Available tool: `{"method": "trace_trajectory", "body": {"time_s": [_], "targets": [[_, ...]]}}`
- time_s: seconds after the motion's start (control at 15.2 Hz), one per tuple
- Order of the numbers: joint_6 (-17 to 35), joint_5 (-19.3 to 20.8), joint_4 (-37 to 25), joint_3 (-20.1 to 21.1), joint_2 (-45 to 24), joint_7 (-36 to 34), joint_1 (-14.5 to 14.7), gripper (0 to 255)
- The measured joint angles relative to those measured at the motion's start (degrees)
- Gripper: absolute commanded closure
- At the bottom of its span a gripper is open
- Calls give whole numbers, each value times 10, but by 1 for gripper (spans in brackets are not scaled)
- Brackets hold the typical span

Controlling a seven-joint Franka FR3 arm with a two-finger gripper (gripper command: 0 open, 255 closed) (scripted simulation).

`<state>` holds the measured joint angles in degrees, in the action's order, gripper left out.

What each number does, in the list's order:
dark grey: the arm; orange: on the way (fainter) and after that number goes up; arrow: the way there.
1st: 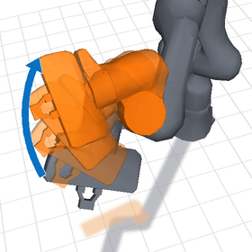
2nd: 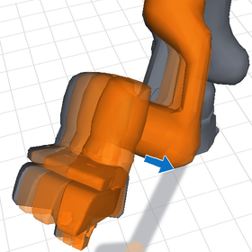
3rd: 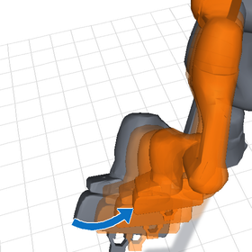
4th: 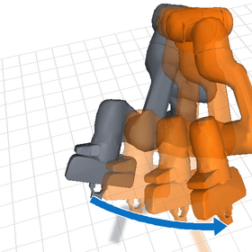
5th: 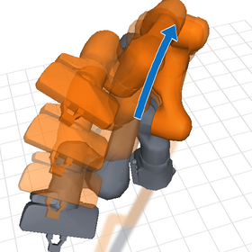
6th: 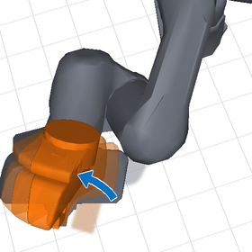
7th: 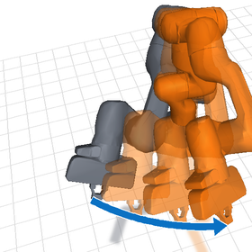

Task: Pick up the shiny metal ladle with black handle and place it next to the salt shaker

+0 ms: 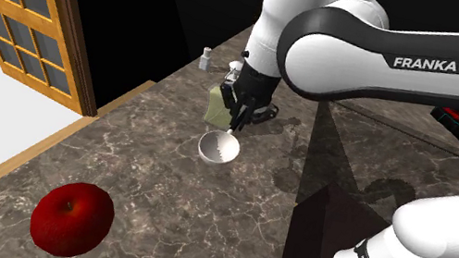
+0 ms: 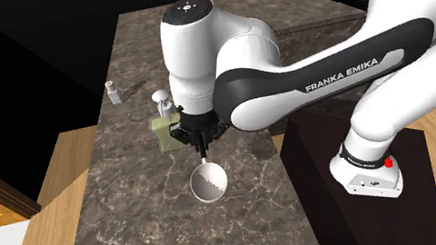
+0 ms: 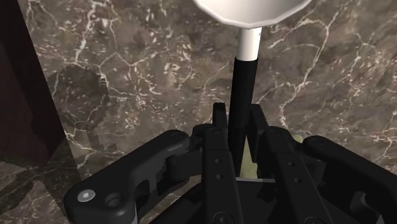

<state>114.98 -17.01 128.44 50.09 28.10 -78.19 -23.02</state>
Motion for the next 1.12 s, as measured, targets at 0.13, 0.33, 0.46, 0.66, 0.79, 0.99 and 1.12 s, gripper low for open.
{"method": "trace_trajectory", "body": {"time_s": [0.13, 0.33, 0.46, 0.66, 0.79, 0.99, 1.12], "targets": [[2, 12, -12, -1, -17, 7, -14, 255], [12, 43, -39, 5, -61, 16, -48, 255], [17, 68, -61, 10, -95, 20, -72, 255], [26, 112, -95, 19, -151, 22, -105, 255], [26, 148, -124, 26, -194, 18, -125, 255], [20, 215, -177, 36, -272, -1, -142, 255], [13, 253, -212, 33, -313, -7, -145, 255]]}}
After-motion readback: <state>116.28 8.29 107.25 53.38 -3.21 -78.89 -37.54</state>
